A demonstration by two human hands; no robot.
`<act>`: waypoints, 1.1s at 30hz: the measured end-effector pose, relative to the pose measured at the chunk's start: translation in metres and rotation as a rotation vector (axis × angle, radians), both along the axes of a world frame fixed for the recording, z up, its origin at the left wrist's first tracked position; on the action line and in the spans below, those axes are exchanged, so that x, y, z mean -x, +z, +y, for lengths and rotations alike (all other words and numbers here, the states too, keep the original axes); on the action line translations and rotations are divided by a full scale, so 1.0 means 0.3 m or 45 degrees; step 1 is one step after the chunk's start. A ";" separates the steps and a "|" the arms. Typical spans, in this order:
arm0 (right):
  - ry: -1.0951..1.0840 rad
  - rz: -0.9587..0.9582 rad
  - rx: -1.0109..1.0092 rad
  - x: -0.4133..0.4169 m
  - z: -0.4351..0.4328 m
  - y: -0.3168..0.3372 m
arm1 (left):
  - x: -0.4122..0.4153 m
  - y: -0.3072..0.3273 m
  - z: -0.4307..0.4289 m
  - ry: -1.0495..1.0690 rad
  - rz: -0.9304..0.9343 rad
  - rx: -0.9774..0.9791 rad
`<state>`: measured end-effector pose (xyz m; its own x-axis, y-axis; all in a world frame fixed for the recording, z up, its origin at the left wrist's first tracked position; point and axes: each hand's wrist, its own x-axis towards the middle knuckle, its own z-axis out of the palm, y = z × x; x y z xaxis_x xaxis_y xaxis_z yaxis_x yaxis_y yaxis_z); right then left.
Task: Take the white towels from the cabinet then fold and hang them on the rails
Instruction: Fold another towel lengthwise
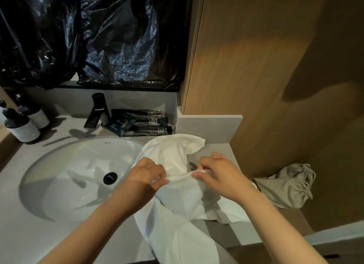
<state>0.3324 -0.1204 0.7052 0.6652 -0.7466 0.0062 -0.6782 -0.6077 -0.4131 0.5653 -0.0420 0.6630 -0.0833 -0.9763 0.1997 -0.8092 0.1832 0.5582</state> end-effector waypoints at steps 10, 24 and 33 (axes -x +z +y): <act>-0.334 -0.285 0.659 0.198 -0.032 0.150 | 0.047 0.092 -0.144 -0.010 -0.014 -0.082; -0.447 -0.642 -0.190 0.128 0.032 0.092 | 0.180 0.253 -0.182 -0.218 0.063 0.207; -0.330 -0.694 -0.122 0.124 0.025 0.121 | 0.144 0.236 -0.147 -0.200 0.215 0.107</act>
